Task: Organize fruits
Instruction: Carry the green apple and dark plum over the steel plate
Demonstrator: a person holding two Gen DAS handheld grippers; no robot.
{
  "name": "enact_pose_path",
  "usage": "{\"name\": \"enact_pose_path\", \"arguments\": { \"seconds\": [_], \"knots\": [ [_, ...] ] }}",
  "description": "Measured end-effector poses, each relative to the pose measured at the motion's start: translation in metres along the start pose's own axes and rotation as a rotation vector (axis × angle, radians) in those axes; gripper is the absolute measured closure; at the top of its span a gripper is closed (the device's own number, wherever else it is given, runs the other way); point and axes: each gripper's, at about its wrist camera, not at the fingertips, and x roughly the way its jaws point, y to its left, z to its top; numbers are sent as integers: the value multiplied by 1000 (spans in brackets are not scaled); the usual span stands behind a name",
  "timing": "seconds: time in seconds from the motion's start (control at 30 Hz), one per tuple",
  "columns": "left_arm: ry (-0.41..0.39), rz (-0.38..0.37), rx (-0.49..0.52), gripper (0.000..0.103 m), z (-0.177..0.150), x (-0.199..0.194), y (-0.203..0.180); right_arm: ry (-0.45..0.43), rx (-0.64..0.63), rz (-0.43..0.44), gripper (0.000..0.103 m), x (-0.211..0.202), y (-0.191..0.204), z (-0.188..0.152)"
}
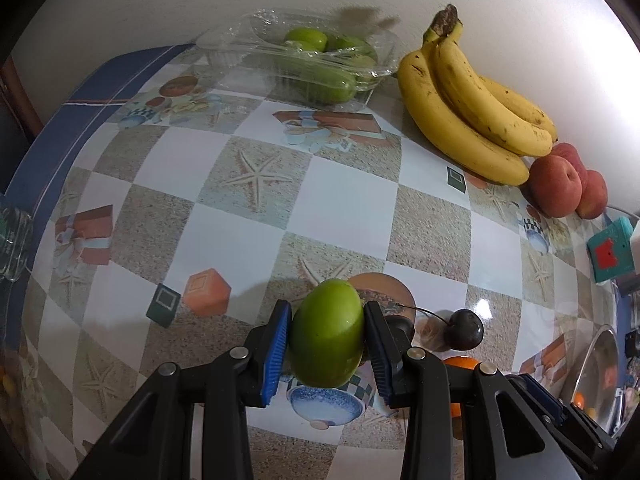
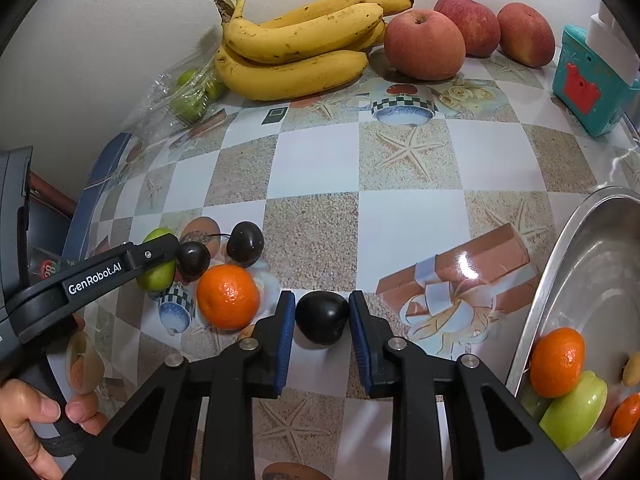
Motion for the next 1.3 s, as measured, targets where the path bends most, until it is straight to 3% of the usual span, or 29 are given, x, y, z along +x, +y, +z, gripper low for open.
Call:
{"name": "enact_pose_path", "arguments": {
  "seconds": [0.4,0.83,1.3],
  "knots": [
    [-34,18,12,63,-4,-27,-8,-28,36,18,75,-24,-2,-1],
    [-72,31,75,63,-32,-76,-26,-56,103,20,75,-59,-7,-25],
    [-101,25,144,63,-63,-100,-65,-76,128,-6,75,-91,-14,-48]
  ]
}}
